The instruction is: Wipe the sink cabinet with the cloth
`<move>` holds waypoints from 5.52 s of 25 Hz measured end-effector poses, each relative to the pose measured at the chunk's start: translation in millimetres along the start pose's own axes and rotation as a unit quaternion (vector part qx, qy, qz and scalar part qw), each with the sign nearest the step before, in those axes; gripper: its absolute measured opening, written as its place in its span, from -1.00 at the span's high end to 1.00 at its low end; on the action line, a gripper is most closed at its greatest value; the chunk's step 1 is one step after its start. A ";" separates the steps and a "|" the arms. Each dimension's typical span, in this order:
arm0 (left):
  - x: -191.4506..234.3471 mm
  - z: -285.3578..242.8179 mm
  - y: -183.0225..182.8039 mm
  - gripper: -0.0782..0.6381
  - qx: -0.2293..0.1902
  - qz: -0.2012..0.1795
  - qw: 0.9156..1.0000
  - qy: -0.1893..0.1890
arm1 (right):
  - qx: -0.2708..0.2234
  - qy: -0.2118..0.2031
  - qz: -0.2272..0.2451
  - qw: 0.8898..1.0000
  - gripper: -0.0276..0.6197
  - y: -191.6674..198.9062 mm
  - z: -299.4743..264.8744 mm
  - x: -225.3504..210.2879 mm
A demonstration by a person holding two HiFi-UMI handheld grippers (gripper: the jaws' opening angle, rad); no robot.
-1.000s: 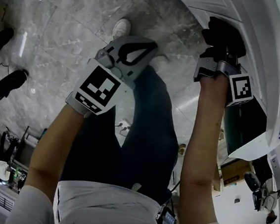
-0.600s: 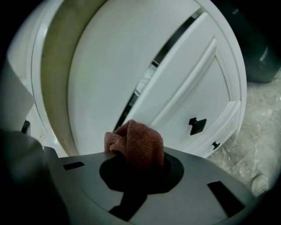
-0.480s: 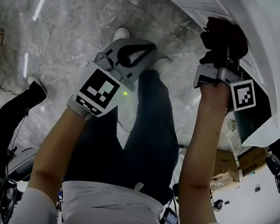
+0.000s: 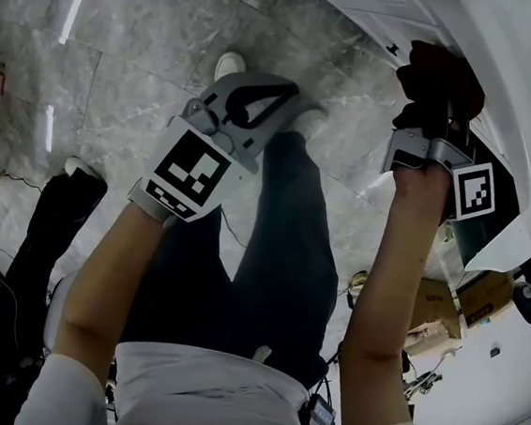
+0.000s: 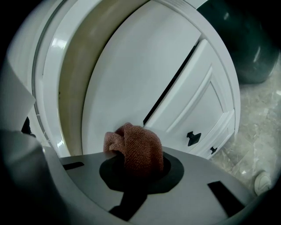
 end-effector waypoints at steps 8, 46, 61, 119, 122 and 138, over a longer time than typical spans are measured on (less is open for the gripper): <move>4.8 -9.6 -6.4 0.75 0.001 -0.003 1.000 -0.001 | -0.003 0.030 0.005 1.000 0.78 -7.6 10.2 -20.6; -8.9 -18.3 10.5 0.75 -0.010 0.023 0.999 -0.037 | 0.050 0.127 0.039 0.990 0.78 -10.3 1.4 -93.5; -18.2 -33.3 11.8 0.75 0.007 0.015 1.000 -0.021 | 0.031 0.204 0.006 0.978 0.78 -14.4 37.6 -151.1; 27.5 -9.0 29.1 0.75 -0.003 0.081 0.993 -0.091 | 0.173 0.172 0.179 0.953 0.78 81.1 -78.6 -190.4; 22.9 -13.1 34.1 0.75 0.006 0.076 0.993 -0.088 | 0.173 0.159 0.185 0.954 0.78 79.2 -77.1 -189.8; -29.7 -46.5 30.7 0.75 0.026 0.045 0.998 -0.046 | 0.182 0.134 0.147 0.963 0.78 37.9 -41.5 -199.2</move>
Point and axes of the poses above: the fingertips, and each gripper's own axes: z backward along the fingers, x to its left, y out of its underside, the point moved 6 cm from there along z, backward along the fingers, and after that the axes turned 12 degrees about z, right-handed, at the moved point
